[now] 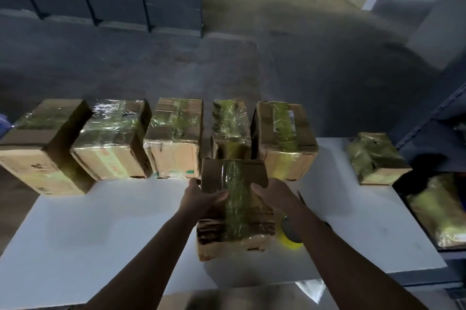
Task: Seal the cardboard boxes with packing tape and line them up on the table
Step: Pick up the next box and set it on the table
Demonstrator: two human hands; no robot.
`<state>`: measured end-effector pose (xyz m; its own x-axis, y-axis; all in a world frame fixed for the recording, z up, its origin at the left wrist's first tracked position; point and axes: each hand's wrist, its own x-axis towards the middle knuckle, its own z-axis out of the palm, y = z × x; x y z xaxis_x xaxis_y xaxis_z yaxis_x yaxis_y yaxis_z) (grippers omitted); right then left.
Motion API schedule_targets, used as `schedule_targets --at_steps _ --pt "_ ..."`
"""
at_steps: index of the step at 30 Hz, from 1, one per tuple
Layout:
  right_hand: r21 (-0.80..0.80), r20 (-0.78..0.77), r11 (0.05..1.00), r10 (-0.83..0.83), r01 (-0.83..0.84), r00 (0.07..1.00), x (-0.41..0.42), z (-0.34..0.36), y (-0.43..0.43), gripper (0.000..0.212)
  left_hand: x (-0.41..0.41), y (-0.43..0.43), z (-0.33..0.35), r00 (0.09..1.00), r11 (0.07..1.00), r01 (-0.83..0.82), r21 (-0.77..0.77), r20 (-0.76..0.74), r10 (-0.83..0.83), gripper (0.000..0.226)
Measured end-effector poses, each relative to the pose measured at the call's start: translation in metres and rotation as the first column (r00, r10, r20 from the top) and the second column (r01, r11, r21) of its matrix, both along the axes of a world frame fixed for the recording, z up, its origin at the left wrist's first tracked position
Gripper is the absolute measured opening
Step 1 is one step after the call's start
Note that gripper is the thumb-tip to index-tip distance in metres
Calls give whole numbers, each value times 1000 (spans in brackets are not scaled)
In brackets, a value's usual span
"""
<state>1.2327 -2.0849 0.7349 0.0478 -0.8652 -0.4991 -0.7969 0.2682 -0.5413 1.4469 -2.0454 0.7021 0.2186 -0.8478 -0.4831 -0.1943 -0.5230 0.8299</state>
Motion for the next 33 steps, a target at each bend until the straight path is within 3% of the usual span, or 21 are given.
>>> schedule_targets --at_steps 4,8,12,15,18,22,27,30,32,33 --pt "29 -16 997 -74 74 997 8 -7 1 40 14 -8 -22 994 999 28 46 -105 -23 124" --pt "21 46 994 -110 109 993 10 0 4 23 14 -9 -21 962 974 124 190 -262 -72 116" --pt "26 74 989 -150 149 986 4 1 0 30 12 -6 -21 959 980 110 166 -277 -61 107" --pt "148 226 940 -334 307 915 -2 0 -6 46 15 -5 -25 938 986 78 150 -346 -21 94" --pt "182 279 918 -391 351 877 -10 -6 -5 35 24 -3 -32 909 986 134 101 -409 -82 98" --pt "80 269 945 -326 316 906 -15 -9 0 41 31 2 -27 847 985 170 12 -512 -140 74" --pt "254 287 942 -290 219 913 -24 -14 8 37 33 9 -13 746 971 226 77 -655 -122 32" --pt "321 327 912 -359 255 874 -29 -19 10 38 24 7 -11 834 993 106 59 -549 -56 52" --pt "308 340 906 -391 292 855 -29 -21 9 53 20 2 -11 985 998 23 -62 -169 -33 71" --pt "297 336 904 -399 307 853 -28 -21 8 57 18 0 -12 995 989 70 -133 83 -59 68"
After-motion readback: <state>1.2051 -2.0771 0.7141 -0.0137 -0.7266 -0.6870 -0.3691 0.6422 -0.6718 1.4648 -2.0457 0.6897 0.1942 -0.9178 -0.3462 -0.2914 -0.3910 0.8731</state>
